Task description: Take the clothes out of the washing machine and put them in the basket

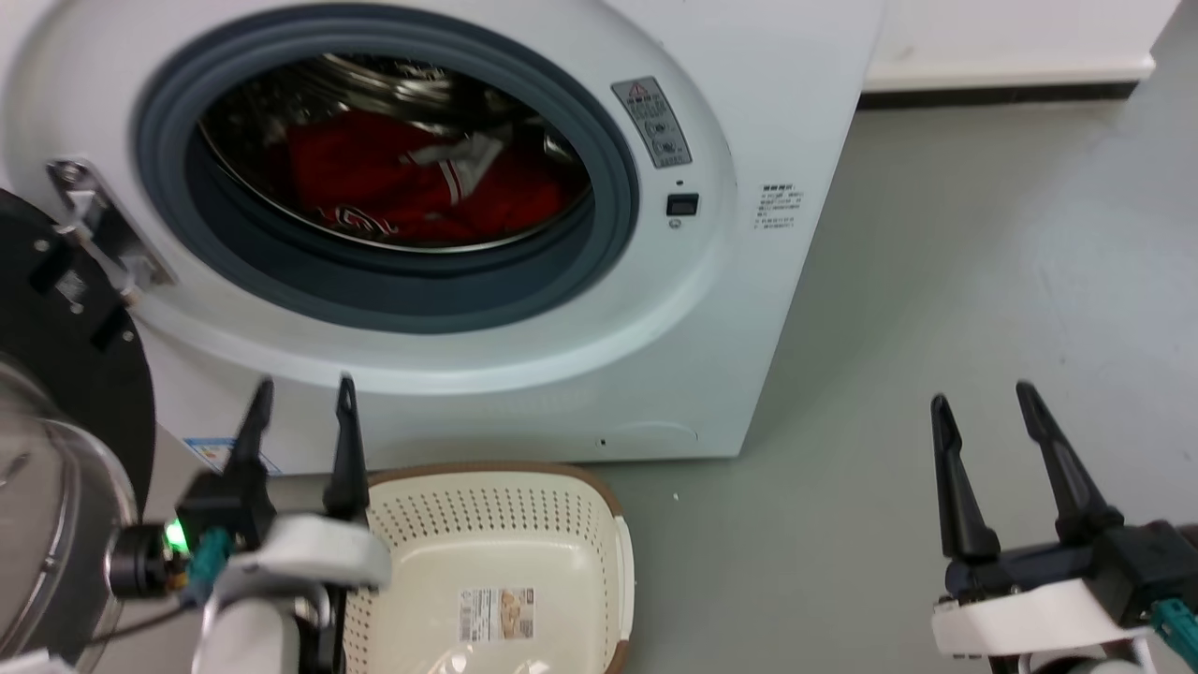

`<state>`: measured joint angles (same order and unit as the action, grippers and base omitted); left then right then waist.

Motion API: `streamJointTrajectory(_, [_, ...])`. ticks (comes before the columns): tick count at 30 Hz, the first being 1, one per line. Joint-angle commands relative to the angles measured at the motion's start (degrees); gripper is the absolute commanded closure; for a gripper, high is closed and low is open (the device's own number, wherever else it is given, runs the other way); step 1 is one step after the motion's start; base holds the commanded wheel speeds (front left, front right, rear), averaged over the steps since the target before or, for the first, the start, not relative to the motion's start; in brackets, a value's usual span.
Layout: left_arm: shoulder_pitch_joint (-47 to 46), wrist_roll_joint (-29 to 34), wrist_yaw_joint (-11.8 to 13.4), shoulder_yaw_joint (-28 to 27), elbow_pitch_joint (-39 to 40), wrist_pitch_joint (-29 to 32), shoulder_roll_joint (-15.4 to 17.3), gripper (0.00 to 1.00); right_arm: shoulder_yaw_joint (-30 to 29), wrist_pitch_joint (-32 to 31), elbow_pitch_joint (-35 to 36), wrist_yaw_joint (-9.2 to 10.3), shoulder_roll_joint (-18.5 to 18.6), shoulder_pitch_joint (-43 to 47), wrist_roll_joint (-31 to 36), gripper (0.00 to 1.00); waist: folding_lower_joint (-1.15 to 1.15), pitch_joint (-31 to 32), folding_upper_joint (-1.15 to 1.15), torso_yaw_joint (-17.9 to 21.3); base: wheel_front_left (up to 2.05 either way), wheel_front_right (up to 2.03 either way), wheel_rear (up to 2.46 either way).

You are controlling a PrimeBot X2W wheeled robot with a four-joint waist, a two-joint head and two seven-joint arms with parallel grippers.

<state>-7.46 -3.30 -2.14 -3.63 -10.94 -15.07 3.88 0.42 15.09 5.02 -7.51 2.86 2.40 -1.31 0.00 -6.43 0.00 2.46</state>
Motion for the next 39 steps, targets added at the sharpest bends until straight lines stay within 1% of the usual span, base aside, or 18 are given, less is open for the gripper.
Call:
streamJointTrajectory(1, [-3.6, 0.3, -0.4, -0.5, -1.0, -0.2, 0.7, 0.00, 0.3, 0.1, 0.5, 0.04, 0.0, -1.9, -0.3, 0.00, 0.00, -3.9, 0.00, 1.5, 0.00, 0.00, 0.00])
streamJointTrajectory(6, [-16.2, 1.2, -1.7, -1.6, -7.7, -0.2, 4.3, 0.00, 1.2, 0.1, 1.9, 0.04, 0.0, -6.9, -1.4, 0.00, 0.00, -11.9, 0.00, 4.7, 0.00, 0.00, 0.00])
streamJointTrajectory(11, [-30.8, 1.9, -2.9, -1.9, -13.8, -0.2, 9.2, 0.00, 1.4, 0.1, 3.7, 0.04, 0.0, -11.4, -3.0, 0.00, 0.00, -20.3, 0.00, 7.8, 0.00, 0.00, 0.00])
streamJointTrajectory(15, [-41.7, 2.9, -3.3, -1.5, -19.0, -0.2, 13.2, 0.00, 1.4, 0.1, 5.4, 0.04, 0.0, -14.5, -4.7, 0.00, 0.00, -26.5, 0.00, 10.2, 0.00, 0.00, 0.00])
streamJointTrajectory(18, [-49.5, 3.4, -3.3, -1.1, -23.4, 0.0, 15.5, 0.00, 1.3, 0.1, 6.6, 0.04, 0.0, -16.5, -6.0, 0.00, 0.00, -30.2, 0.00, 11.7, 0.00, 0.00, 0.00])
streamJointTrajectory(22, [-58.7, 4.1, -3.6, -0.1, -28.5, 2.0, 17.8, 0.00, 1.6, 0.1, 8.1, 0.04, 0.0, -18.6, -7.9, 0.00, 0.00, -34.5, 0.00, 13.4, 0.00, 0.00, 0.00])
streamJointTrajectory(26, [-66.9, 4.6, -4.0, 1.1, -33.1, 5.7, 20.3, 0.00, 1.8, 0.1, 9.6, 0.04, 0.0, -20.1, -9.3, 0.00, 0.00, -38.2, 0.00, 14.7, 0.00, 0.00, 0.00])
streamJointTrajectory(27, [-66.9, 4.6, -4.0, 1.1, -33.1, 5.7, 20.3, 0.00, 1.8, 0.1, 9.6, 0.04, 0.0, -20.1, -9.3, 0.00, 0.00, -38.2, 0.00, 14.7, 0.00, 0.00, 0.00])
streamJointTrajectory(30, [-72.9, 6.2, -4.6, 3.4, -36.1, 9.9, 22.4, 0.00, 1.7, 0.1, 10.8, 0.04, 0.0, -20.9, -10.1, 0.00, 0.00, -40.4, 0.00, 15.1, 0.00, 0.00, 0.00])
streamJointTrajectory(35, [-81.4, 7.8, -5.1, 7.3, -41.7, 19.6, 24.4, 0.00, 1.7, 0.1, 12.1, 0.04, 0.0, -21.8, -10.5, 0.00, 0.00, -43.3, 0.00, 14.9, 0.00, 0.00, 0.00])
streamJointTrajectory(39, [-86.6, 6.0, -5.2, 8.1, -45.8, 27.0, 24.8, 0.00, 1.8, 0.1, 12.7, 0.04, 0.0, -22.3, -10.7, 0.00, 0.00, -44.9, 0.00, 14.9, 0.00, 0.00, 0.00])
